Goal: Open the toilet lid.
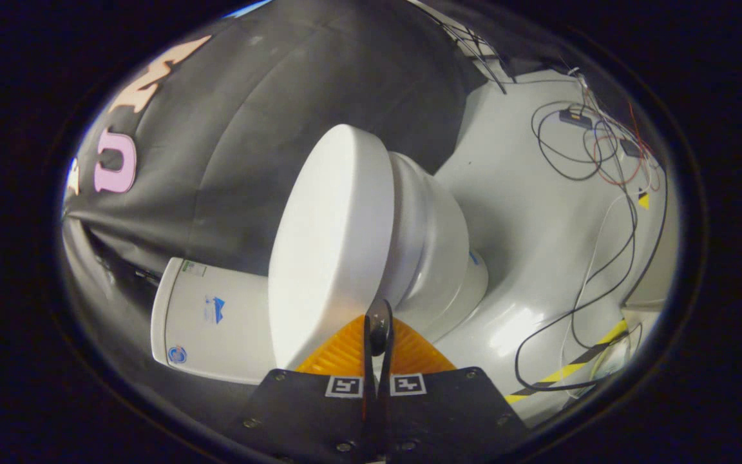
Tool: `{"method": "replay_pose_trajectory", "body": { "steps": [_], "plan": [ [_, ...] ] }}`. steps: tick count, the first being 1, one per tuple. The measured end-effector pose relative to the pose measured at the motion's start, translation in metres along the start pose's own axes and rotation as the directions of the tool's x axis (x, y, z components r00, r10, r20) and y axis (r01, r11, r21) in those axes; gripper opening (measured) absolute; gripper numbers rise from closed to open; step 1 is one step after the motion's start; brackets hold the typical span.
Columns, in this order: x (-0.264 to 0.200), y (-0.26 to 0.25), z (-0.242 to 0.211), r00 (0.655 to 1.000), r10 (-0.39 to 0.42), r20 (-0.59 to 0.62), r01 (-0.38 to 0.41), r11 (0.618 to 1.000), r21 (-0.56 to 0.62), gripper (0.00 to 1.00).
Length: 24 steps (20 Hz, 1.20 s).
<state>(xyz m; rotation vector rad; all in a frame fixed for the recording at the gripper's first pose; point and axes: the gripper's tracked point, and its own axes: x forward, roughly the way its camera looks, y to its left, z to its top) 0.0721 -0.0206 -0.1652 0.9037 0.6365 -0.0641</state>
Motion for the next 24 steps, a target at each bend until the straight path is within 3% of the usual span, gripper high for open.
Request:
{"method": "replay_pose_trajectory", "body": {
  "steps": [10, 19, 24],
  "plan": [
    [-0.033, 0.052, 0.011, 0.997, 0.016, 0.078, 0.006, 0.959, -0.283, 0.01],
    [-0.045, 0.076, 0.01, 0.994, 0.051, 0.1, -0.015, 0.942, -0.335, 0.01],
    [-0.052, 0.093, 0.009, 0.99, 0.078, 0.119, -0.02, 0.904, -0.427, 0.01]
  ]
}}
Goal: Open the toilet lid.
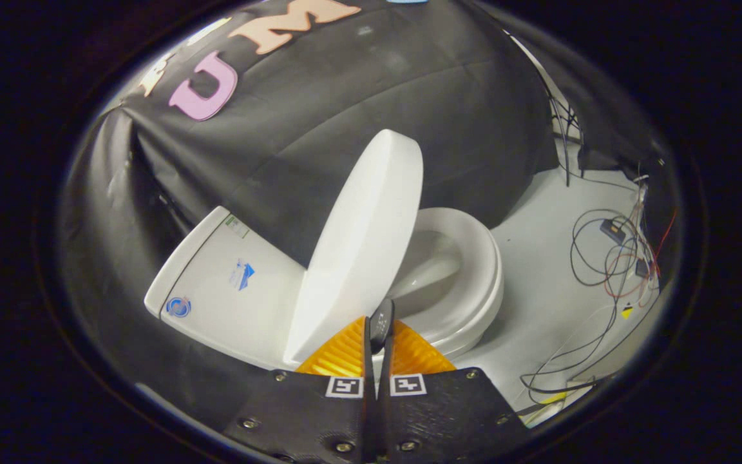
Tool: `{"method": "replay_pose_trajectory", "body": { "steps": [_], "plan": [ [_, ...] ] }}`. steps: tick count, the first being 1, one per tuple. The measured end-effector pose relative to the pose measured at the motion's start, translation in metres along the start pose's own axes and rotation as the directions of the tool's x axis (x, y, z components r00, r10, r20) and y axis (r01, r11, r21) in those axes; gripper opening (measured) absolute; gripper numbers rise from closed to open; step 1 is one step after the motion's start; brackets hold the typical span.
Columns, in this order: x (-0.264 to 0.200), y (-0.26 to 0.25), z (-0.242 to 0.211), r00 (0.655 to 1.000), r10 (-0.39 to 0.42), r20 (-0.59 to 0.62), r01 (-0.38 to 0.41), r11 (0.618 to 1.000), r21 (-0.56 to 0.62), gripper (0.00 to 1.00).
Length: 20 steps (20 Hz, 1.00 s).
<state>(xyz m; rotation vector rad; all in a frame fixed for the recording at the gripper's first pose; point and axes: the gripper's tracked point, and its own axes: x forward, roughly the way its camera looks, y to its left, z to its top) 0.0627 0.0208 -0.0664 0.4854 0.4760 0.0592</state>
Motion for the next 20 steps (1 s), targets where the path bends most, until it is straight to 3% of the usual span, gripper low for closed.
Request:
{"method": "replay_pose_trajectory", "body": {
  "steps": [10, 20],
  "plan": [
    [-0.007, 0.017, 0.006, 0.999, 0.024, 0.034, -0.021, 0.996, -0.085, 0.01],
    [-0.014, 0.027, 0.01, 0.996, -0.051, 0.071, 0.063, 0.983, -0.173, 0.01]
  ]
}}
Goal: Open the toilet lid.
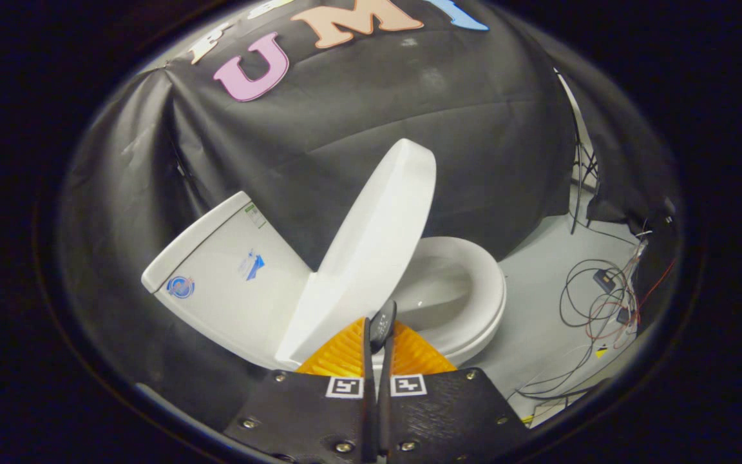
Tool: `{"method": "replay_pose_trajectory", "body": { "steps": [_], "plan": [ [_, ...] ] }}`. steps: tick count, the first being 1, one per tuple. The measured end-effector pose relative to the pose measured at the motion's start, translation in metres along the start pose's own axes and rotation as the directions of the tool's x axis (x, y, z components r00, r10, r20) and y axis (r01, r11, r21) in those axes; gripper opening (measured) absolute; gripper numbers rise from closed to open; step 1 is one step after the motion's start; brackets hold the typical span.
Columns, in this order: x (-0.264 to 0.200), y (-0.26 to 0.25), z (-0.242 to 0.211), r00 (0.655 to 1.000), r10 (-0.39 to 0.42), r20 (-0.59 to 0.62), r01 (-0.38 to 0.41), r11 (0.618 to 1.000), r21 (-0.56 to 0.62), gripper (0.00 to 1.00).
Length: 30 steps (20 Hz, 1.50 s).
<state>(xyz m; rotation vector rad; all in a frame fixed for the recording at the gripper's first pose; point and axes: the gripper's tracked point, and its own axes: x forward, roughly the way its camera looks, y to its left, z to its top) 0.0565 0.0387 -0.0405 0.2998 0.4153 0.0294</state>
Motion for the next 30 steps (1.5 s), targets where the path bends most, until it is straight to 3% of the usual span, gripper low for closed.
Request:
{"method": "replay_pose_trajectory", "body": {
  "steps": [10, 16, 25, 30],
  "plan": [
    [-0.001, 0.018, 0.011, 0.999, 0.008, 0.043, -0.006, 0.999, -0.032, 0.02],
    [-0.006, 0.023, 0.014, 0.997, 0.029, 0.069, -0.021, 0.994, -0.111, 0.02],
    [-0.015, 0.044, 0.025, 0.992, 0.06, 0.108, -0.046, 0.991, -0.128, 0.02],
    [-0.016, 0.058, 0.029, 0.988, 0.099, 0.116, -0.089, 0.993, -0.081, 0.02]
  ]
}}
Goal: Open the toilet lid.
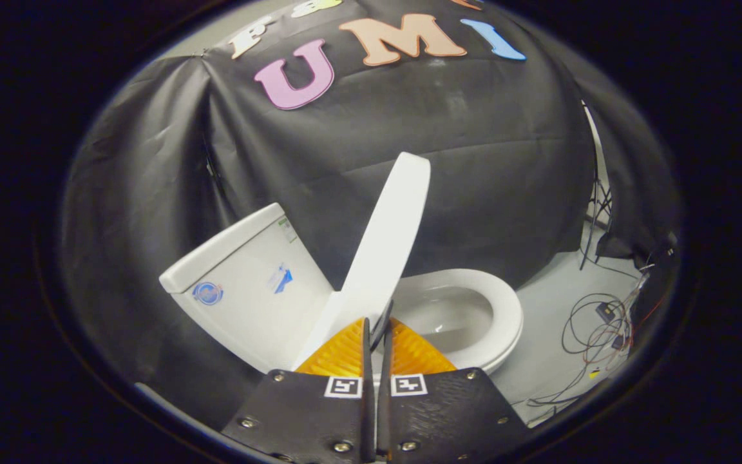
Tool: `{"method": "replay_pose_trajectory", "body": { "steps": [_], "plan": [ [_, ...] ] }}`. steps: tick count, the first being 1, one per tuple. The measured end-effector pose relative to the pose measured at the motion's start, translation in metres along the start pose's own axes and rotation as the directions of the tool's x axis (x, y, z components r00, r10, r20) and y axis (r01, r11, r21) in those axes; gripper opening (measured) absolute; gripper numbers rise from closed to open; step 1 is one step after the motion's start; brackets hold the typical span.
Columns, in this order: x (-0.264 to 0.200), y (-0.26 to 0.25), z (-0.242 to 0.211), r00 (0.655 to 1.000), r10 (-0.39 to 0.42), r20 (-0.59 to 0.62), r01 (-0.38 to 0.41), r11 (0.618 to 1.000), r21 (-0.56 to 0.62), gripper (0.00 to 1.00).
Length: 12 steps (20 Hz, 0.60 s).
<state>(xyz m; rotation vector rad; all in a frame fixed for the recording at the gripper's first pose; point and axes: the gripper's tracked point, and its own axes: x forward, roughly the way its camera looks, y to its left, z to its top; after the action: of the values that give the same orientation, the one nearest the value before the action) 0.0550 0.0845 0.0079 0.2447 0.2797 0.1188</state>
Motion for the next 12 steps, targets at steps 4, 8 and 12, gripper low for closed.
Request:
{"method": "replay_pose_trajectory", "body": {
  "steps": [4, 8, 12],
  "plan": [
    [-0.001, 0.015, 0.005, 1.0, 0.025, 0.014, -0.025, 1.0, 0.002, 0.02],
    [-0.001, 0.031, 0.01, 0.998, 0.053, 0.029, -0.054, 0.999, 0.009, 0.02],
    [-0.002, 0.043, 0.015, 0.997, 0.065, 0.043, -0.065, 0.998, 0.002, 0.02]
  ]
}}
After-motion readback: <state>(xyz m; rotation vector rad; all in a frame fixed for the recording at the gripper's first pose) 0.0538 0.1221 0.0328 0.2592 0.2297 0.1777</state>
